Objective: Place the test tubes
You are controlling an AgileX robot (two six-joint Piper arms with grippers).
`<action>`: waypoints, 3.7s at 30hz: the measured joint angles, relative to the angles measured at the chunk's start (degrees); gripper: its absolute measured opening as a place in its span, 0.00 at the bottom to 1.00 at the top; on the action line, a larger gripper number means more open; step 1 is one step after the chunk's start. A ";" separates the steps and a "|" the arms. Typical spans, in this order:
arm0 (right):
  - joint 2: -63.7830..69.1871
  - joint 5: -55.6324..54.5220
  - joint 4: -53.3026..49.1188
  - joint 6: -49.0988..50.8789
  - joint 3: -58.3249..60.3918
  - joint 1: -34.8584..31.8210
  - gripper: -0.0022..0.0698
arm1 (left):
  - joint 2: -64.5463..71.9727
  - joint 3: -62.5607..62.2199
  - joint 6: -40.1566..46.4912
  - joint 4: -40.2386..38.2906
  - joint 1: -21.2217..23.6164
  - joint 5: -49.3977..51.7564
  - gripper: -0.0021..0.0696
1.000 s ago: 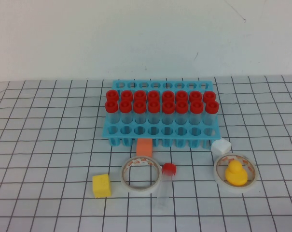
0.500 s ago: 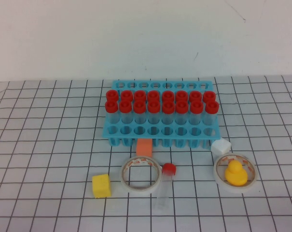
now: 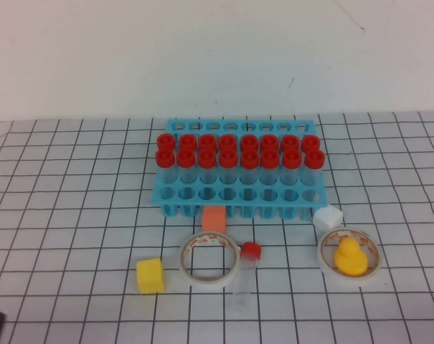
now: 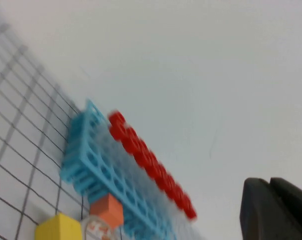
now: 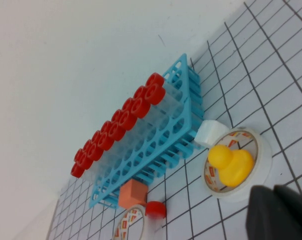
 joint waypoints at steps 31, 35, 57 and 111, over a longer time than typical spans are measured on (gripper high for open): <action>0.00 0.22 -0.41 -4.79 0.00 0.00 0.03 | 68.47 -61.07 -18.00 94.18 -21.57 49.23 0.03; 0.00 0.22 -0.55 -5.21 0.00 0.00 0.03 | 75.38 -64.01 -23.16 100.77 -32.65 50.04 0.03; 0.00 1.80 -0.55 -8.03 0.00 0.00 0.03 | 108.63 -79.98 -32.97 97.33 -43.47 44.63 0.48; 3.09 4.09 21.21 -37.63 -6.45 0.00 0.03 | 78.47 -50.45 -45.20 107.04 -43.47 12.59 0.32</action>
